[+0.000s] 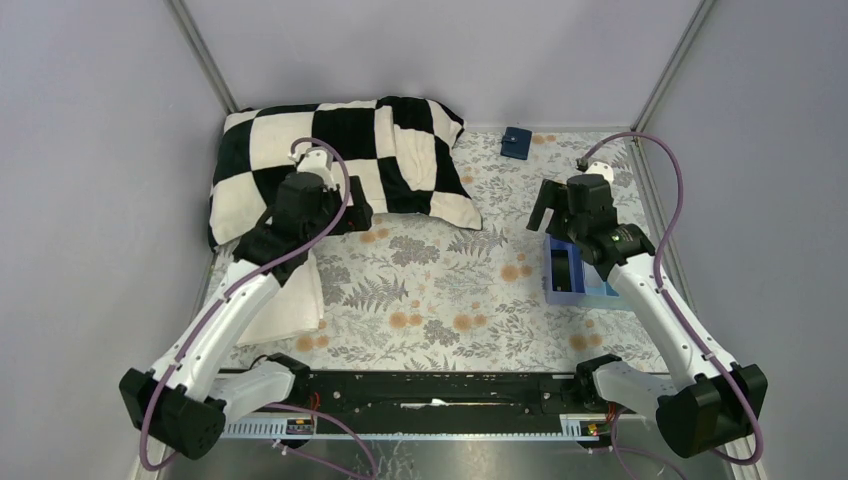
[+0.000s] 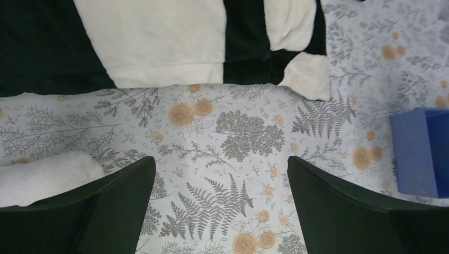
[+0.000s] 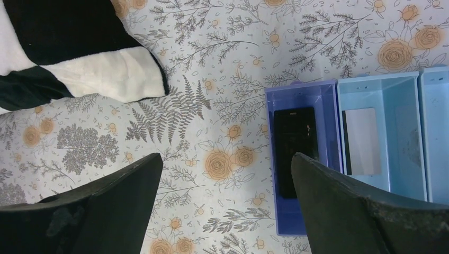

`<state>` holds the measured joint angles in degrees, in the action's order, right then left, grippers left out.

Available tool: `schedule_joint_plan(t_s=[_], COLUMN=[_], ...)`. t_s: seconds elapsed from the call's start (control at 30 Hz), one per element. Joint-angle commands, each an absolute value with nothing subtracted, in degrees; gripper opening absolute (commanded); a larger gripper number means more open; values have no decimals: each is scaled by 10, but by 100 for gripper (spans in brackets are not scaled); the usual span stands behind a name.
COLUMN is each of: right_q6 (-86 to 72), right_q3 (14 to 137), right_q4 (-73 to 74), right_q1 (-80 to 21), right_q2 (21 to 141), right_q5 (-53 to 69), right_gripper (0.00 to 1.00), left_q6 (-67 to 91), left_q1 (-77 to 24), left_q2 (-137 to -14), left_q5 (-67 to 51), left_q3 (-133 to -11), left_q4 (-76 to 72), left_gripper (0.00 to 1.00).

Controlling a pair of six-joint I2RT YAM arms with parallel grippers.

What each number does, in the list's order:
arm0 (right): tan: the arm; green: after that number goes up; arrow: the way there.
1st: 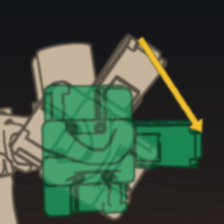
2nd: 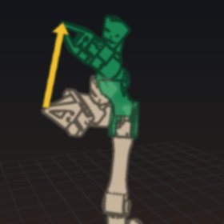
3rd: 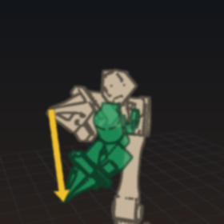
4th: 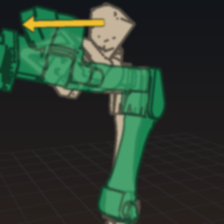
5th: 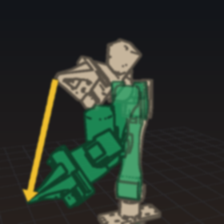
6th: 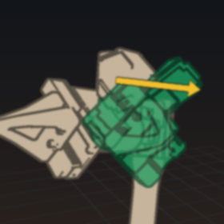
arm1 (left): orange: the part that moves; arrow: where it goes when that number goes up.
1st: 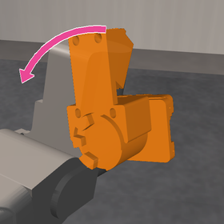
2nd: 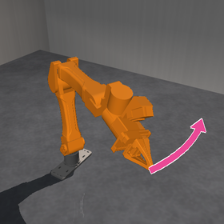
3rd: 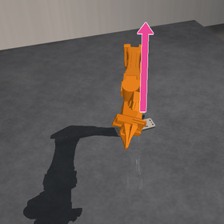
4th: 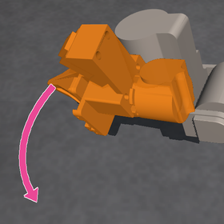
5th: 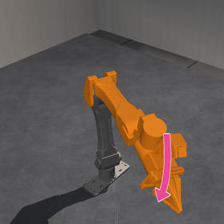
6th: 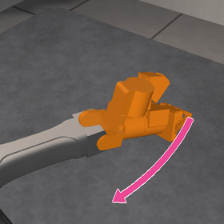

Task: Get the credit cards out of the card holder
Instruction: Move the card holder to the center of the board.

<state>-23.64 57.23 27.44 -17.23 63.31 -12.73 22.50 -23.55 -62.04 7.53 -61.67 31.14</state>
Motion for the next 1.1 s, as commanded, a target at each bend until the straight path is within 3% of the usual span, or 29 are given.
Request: schedule_joint_plan(t_s=[0.0,0.43,0.7,0.9,1.07], right_q6=[-244,-256,-273,-287,-241], right_q3=[569,561,563,633,807], right_q4=[256,253,230,227,283], right_q1=[-172,-172,-172,-172,-171], right_q2=[618,611,630,733,910], right_q5=[-127,-115,-99,-121,-210], right_gripper=[100,100,100,100,100], left_q6=[231,215,255,334,332], left_q1=[-235,-235,-254,-327,-370], left_q2=[-566,-555,-570,-582,-586], left_q5=[69,58,-12,-71,-37], left_q3=[-594,-580,-534,-466,-457], left_q4=[242,242,217,158,177], left_gripper=[99,99,99,99,99])
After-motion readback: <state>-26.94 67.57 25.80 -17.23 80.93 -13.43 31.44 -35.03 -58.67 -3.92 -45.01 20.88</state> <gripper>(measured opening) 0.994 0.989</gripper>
